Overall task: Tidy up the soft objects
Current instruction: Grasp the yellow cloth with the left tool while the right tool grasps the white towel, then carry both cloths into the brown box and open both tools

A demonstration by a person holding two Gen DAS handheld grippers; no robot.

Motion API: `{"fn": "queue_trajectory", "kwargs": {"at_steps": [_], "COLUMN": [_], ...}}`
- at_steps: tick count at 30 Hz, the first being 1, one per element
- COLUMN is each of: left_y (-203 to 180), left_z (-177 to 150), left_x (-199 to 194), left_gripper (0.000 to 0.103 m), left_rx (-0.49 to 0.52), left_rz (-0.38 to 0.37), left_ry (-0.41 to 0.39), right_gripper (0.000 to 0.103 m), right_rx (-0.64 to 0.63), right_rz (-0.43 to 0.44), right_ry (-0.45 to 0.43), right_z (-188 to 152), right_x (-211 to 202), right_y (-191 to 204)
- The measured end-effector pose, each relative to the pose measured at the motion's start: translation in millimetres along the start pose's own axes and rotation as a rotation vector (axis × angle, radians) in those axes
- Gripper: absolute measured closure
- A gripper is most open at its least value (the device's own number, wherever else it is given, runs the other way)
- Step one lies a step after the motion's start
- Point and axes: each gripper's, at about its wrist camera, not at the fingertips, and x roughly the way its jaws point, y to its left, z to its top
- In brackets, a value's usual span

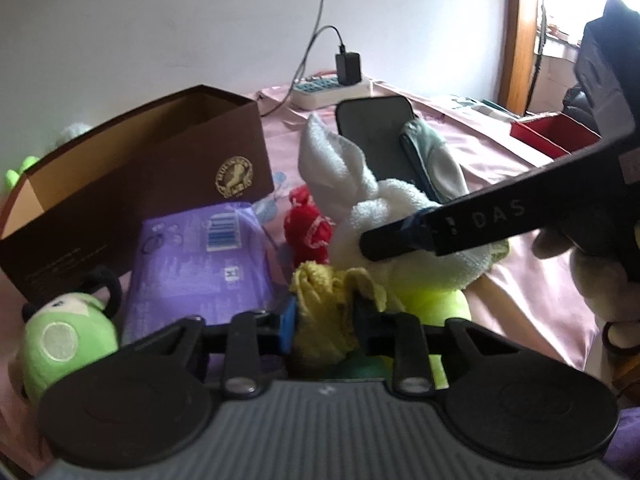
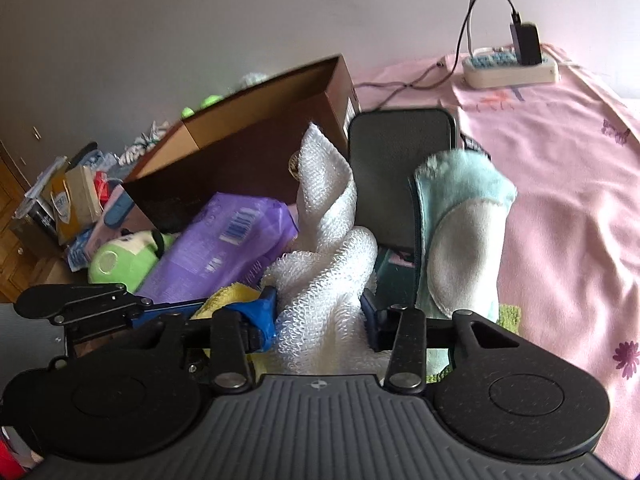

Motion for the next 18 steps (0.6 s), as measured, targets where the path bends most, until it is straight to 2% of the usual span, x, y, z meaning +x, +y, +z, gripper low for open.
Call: {"fn": "queue_trajectory", "kwargs": {"at_steps": [6, 12, 18], "left_y": [1.5, 13.3, 43.3], "left_z": [4.7, 21.1, 46.8], "left_x": [-27.8, -58.7, -84.9], "left_gripper": [0.075, 0.076, 0.076], "left_rx": [-0.025, -0.073, -0.147], "left_rz": [0.029, 0.065, 0.067], "left_ry": [-0.083, -0.184, -0.249], "right_gripper": [0.078, 0.077, 0.077], "right_rx": [-0.034, -0.019, -0.043], "right_rz": [0.001, 0.043, 0.11], "right_ry": [-0.123, -0.157, -0.196], "right_z": [8.2, 27.3, 68.7], "right_x": [-25.2, -35.7, -43.3], "right_y": [6.5, 8.7, 23.2]}}
